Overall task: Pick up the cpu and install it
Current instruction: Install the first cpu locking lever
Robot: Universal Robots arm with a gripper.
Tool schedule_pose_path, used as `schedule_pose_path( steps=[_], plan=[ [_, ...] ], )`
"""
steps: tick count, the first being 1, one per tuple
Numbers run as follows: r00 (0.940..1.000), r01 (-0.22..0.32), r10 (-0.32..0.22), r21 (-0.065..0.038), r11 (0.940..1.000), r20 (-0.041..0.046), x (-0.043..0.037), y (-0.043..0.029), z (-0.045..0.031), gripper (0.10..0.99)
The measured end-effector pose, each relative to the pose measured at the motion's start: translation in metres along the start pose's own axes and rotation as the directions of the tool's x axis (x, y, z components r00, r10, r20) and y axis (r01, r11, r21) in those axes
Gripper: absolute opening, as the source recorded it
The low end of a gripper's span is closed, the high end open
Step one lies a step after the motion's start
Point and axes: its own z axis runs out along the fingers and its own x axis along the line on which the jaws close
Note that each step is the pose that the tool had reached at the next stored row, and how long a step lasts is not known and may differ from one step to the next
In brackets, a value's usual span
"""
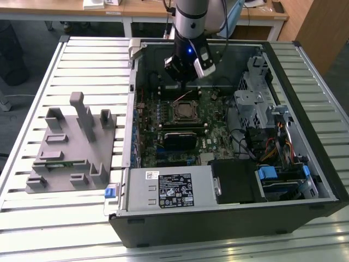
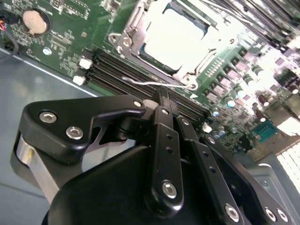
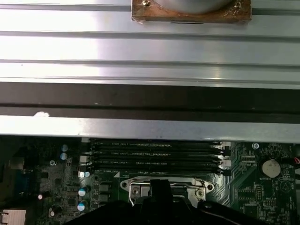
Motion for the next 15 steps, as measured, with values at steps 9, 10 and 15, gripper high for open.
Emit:
schedule_pose_path(
  steps=[9, 10, 15],
  plan=[
    [1.0, 0.008, -0.008, 0.001, 1.0, -0.001, -0.0051, 0.0013, 0.0076, 0.106],
    [1.0, 0.009, -0.009, 0.002, 1.0, -0.0012, -0.0055, 0.0014, 0.0082, 0.106],
    [1.0, 0.009, -0.009, 0.004, 1.0, -0.0012, -0.0073, 0.005, 0.0125, 0.106]
  ],
)
